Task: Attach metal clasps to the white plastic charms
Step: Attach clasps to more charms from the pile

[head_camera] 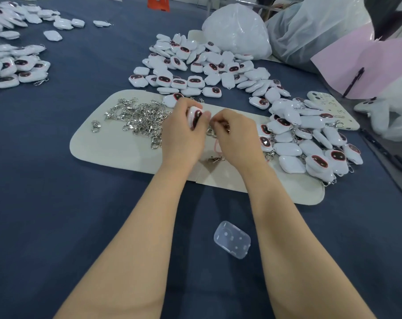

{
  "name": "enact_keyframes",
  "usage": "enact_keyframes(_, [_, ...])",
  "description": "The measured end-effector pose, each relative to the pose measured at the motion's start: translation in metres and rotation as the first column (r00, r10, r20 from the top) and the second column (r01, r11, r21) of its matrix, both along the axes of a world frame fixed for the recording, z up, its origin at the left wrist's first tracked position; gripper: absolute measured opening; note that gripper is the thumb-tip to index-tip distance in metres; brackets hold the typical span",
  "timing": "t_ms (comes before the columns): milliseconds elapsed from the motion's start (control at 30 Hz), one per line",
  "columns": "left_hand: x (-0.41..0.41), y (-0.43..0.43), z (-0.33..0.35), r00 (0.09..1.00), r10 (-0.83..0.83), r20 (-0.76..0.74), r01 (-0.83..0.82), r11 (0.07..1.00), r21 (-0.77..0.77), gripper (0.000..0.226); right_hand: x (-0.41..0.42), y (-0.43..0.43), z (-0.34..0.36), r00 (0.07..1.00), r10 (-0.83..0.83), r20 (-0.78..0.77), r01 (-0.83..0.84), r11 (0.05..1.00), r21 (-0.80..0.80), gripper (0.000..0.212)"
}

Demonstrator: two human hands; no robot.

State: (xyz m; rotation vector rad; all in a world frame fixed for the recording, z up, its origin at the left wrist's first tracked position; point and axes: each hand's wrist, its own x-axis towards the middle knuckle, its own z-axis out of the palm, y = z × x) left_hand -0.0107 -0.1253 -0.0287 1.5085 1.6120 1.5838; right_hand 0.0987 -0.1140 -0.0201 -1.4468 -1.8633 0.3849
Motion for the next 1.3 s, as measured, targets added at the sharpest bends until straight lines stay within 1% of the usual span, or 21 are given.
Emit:
enact_keyframes(67, [0.001, 0.002, -0.004, 0.999, -0.004, -0.038, 0.004, 1.000, 0.015, 0.011, 0.000, 0.000, -0.002, 1.000, 0.013, -0.025, -0.014, 0.999, -0.046, 0.016])
enact_keyframes(133, [0.000, 0.007, -0.005, 0.961, -0.012, 0.275, 0.043, 0.993, -0.107, 0.006, -0.002, 0.000, -0.003, 0.992, 0.021, -0.126, -0.033, 0.995, -0.089, 0.016])
enact_keyframes(200, [-0.001, 0.010, -0.001, 0.707, -0.008, 0.707, 0.227, 0.950, -0.217, 0.006, -0.005, 0.000, -0.003, 0.961, 0.013, -0.277, -0.050, 0.991, -0.127, 0.014])
enact_keyframes(233, [-0.003, 0.010, 0.000, 0.557, 0.000, 0.831, 0.316, 0.925, -0.212, 0.008, -0.006, 0.000, -0.003, 0.935, 0.007, -0.353, -0.059, 0.989, -0.138, 0.012])
enact_keyframes(333, [-0.005, 0.010, 0.002, 0.297, 0.022, 0.955, 0.440, 0.884, -0.157, 0.013, -0.010, 0.000, -0.003, 0.887, -0.011, -0.462, -0.045, 0.993, -0.110, 0.010])
enact_keyframes(433, [-0.007, 0.010, 0.004, 0.146, 0.042, 0.988, 0.529, 0.841, -0.114, 0.016, -0.012, -0.001, -0.005, 0.916, -0.036, -0.400, 0.030, 0.999, -0.022, 0.010])
enact_keyframes(500, [-0.008, 0.008, 0.005, 0.108, 0.048, 0.993, 0.550, 0.829, -0.099, 0.017, -0.011, -0.001, -0.004, 0.933, -0.035, -0.357, 0.053, 0.998, 0.043, 0.012])
enact_keyframes(533, [-0.007, 0.007, 0.005, 0.145, 0.040, 0.989, 0.536, 0.837, -0.113, 0.015, -0.010, -0.001, -0.003, 0.945, -0.031, -0.327, 0.057, 0.996, 0.068, 0.013])
enact_keyframes(567, [-0.006, 0.008, 0.005, 0.244, 0.025, 0.969, 0.494, 0.857, -0.146, 0.013, -0.009, -0.001, -0.002, 0.959, -0.028, -0.283, 0.054, 0.995, 0.085, 0.013])
enact_keyframes(600, [-0.005, 0.008, 0.006, 0.408, 0.006, 0.913, 0.415, 0.889, -0.191, 0.010, -0.007, -0.002, -0.001, 0.974, -0.021, -0.226, 0.043, 0.995, 0.092, 0.014])
enact_keyframes(667, [-0.005, 0.007, 0.005, 0.800, -0.005, 0.600, 0.166, 0.962, -0.215, 0.006, -0.004, -0.002, 0.001, 0.994, 0.002, -0.107, 0.008, 0.996, 0.087, 0.015])
enact_keyframes(700, [-0.006, 0.006, 0.005, 0.917, 0.002, 0.398, 0.059, 0.988, -0.143, 0.005, -0.002, -0.002, 0.002, 0.998, 0.016, -0.056, -0.011, 0.996, 0.086, 0.016])
enact_keyframes(733, [-0.006, 0.003, 0.005, 0.973, 0.004, 0.232, 0.007, 0.999, -0.046, 0.007, -0.001, -0.002, 0.002, 1.000, 0.029, -0.010, -0.028, 0.996, 0.083, 0.017])
enact_keyframes(800, [-0.005, -0.001, 0.005, 1.000, -0.008, 0.025, 0.007, 0.998, 0.064, 0.010, -0.001, -0.001, 0.002, 0.998, 0.041, 0.057, -0.044, 0.998, 0.053, 0.019])
enact_keyframes(867, [-0.002, 0.000, 0.001, 0.999, -0.023, -0.034, 0.024, 0.998, 0.051, 0.010, -0.002, 0.000, -0.001, 0.998, 0.022, 0.055, -0.021, 1.000, -0.007, 0.018])
enact_keyframes(900, [-0.002, 0.002, -0.001, 1.000, -0.021, 0.006, 0.021, 1.000, 0.016, 0.009, -0.003, 0.000, -0.003, 1.000, 0.002, 0.012, -0.001, 0.999, -0.043, 0.017])
enact_keyframes(967, [-0.002, 0.006, -0.003, 0.962, -0.009, 0.274, 0.039, 0.994, -0.105, 0.006, -0.003, 0.000, -0.006, 0.995, -0.040, -0.092, 0.031, 0.995, -0.095, 0.021])
enact_keyframes(1033, [-0.004, 0.008, 0.000, 0.841, 0.027, 0.541, 0.098, 0.975, -0.200, 0.008, -0.001, 0.002, -0.005, 0.987, -0.078, -0.139, 0.067, 0.995, -0.080, 0.032])
enact_keyframes(1100, [-0.006, 0.007, 0.003, 0.794, 0.034, 0.607, 0.129, 0.967, -0.222, 0.011, 0.001, 0.003, -0.002, 0.966, -0.082, -0.245, 0.063, 0.994, -0.086, 0.034])
enact_keyframes(1233, [0.000, 0.003, 0.007, 0.928, -0.068, 0.367, 0.134, 0.979, -0.156, 0.020, -0.001, -0.001, 0.003, 0.944, 0.022, -0.329, -0.102, 0.969, -0.227, 0.025])
enact_keyframes(1300, [0.004, 0.001, 0.009, 0.935, -0.089, 0.344, 0.156, 0.973, -0.171, 0.027, 0.000, -0.001, 0.004, 0.940, 0.026, -0.340, -0.119, 0.959, -0.256, 0.018])
